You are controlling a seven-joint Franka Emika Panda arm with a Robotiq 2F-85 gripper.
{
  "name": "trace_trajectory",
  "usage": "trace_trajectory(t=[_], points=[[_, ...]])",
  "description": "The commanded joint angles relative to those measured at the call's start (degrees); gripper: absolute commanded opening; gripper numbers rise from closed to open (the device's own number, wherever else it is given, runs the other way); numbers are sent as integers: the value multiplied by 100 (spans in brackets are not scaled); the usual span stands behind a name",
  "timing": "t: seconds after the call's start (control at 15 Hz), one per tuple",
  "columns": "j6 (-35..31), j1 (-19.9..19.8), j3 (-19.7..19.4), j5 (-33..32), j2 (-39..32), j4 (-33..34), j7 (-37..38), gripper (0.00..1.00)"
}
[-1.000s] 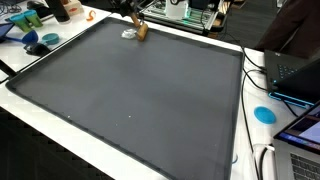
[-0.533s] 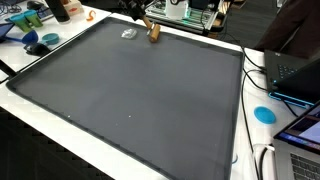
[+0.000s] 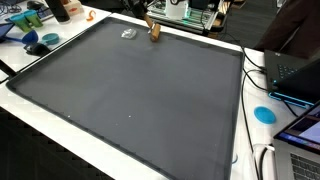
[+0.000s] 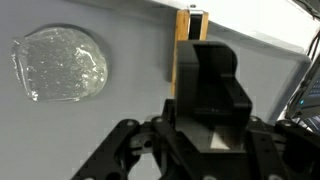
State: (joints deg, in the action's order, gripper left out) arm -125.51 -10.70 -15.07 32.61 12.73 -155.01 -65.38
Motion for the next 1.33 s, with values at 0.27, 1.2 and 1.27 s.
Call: trace_trajectory(t=[0.27, 1.2, 1.27], points=[[-159, 63, 47, -786, 1360, -213, 439, 25], [-201, 359, 39, -1470, 1952, -211, 1117, 50], [-201, 359, 39, -1471, 1952, -210, 1118, 25]])
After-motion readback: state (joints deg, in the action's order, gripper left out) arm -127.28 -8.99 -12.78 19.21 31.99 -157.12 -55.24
